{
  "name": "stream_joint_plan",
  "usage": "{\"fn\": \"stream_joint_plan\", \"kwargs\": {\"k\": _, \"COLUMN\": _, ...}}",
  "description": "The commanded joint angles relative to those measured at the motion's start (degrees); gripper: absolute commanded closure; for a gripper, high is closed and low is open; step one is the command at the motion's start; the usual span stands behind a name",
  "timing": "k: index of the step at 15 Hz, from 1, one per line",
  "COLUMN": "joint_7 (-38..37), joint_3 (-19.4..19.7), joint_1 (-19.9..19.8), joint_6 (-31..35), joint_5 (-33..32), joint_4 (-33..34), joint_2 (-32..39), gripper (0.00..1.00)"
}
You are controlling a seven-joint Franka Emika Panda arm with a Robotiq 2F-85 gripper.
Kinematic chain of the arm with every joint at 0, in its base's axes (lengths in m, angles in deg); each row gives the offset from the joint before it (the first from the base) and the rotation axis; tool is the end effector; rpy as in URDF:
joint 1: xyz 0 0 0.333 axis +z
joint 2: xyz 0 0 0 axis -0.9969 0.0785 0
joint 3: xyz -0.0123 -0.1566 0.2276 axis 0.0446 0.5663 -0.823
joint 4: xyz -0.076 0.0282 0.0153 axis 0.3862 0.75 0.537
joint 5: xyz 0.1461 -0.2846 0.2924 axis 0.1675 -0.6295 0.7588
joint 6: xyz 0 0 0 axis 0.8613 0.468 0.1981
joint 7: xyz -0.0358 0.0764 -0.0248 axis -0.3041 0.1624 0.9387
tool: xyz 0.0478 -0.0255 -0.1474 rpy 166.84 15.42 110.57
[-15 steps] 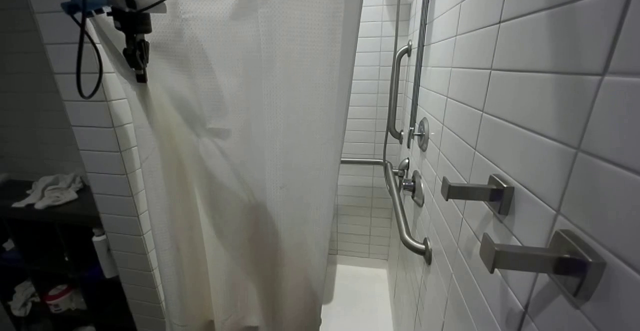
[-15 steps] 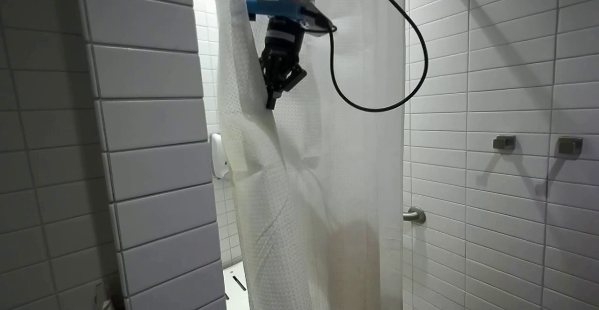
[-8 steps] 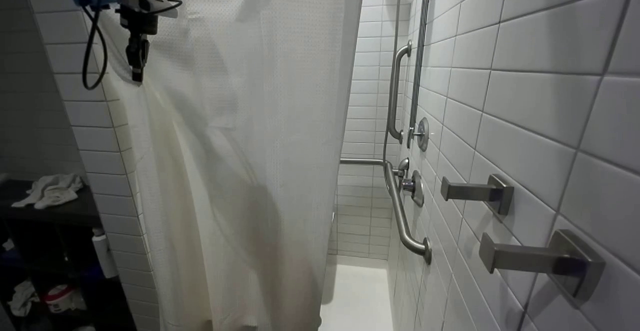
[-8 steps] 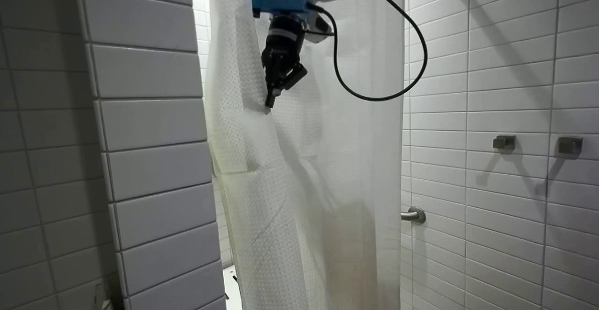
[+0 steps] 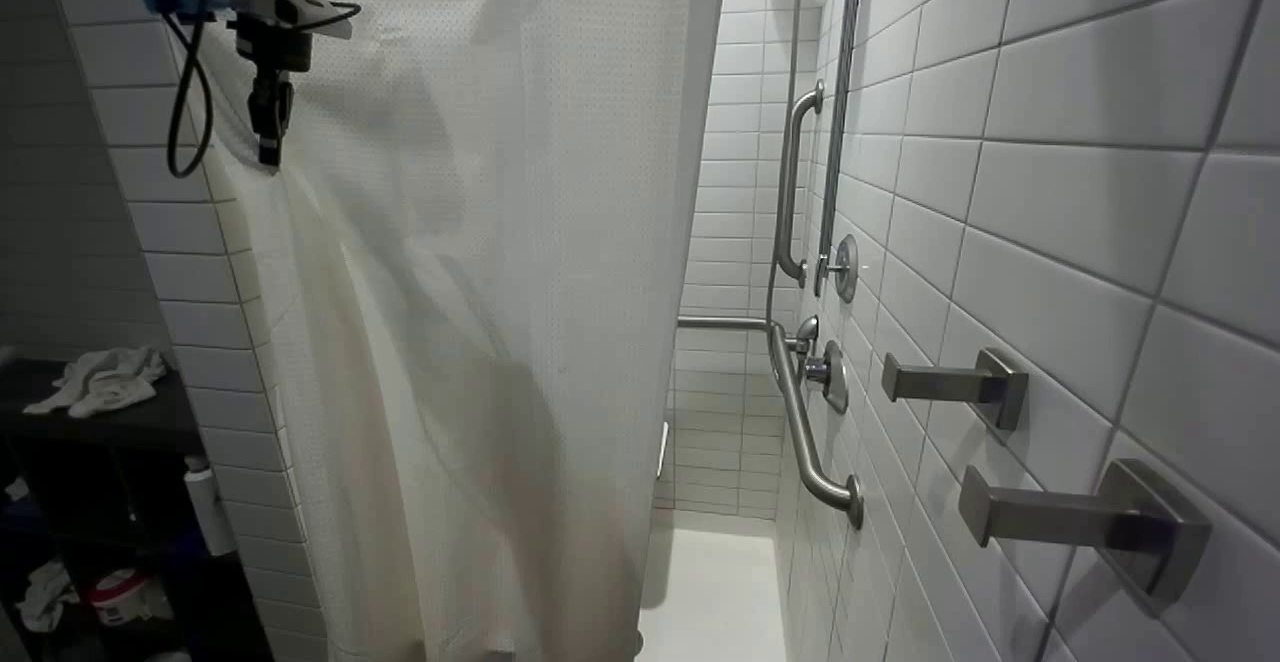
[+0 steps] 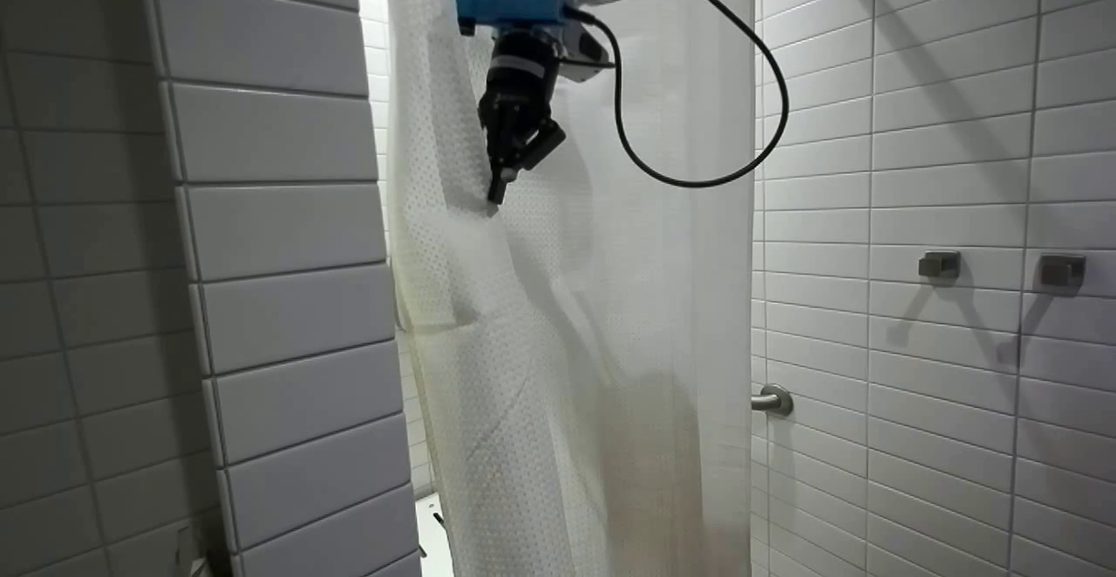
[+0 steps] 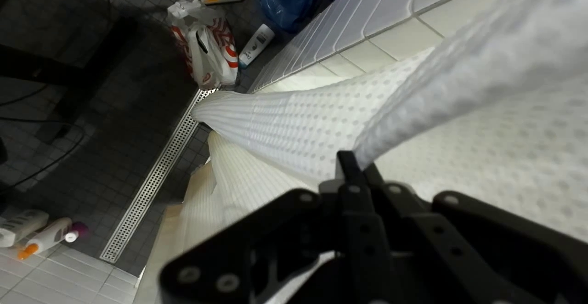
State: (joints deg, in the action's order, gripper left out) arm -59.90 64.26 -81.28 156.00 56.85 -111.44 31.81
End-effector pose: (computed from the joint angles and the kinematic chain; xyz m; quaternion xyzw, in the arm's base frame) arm 0.5815 0.1594 0.5130 -0.8706 0.4632 0.0672 0.1516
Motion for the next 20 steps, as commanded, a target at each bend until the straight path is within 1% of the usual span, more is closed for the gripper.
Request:
{"fn": "stream_joint_plan", "kwargs": {"k": 1, "joint_7": -1.3, "joint_3": -0.5, "joint_1": 1.1, "joint_6": -1.0, "joint_5": -1.5, "joint_4": 2.1, "joint_2": 0.8, "gripper": 1.0}}
{"fn": "stream_joint_plan", "kwargs": {"k": 10, "joint_7": -1.9, "joint_3": -1.4, "joint_1": 2.2, "joint_6": -0.9, "joint_5": -4.0, "joint_4": 2.1, "joint_2": 0.8, "gripper": 1.0}}
{"fn": "stream_joint_plan", "kwargs": {"k": 20, "joint_7": -3.8, "joint_3": -3.0, "joint_1": 3.6, "joint_6": 0.2, "joint_5": -9.2, "joint_4": 1.1, "joint_2": 0.3, "gripper": 1.0}}
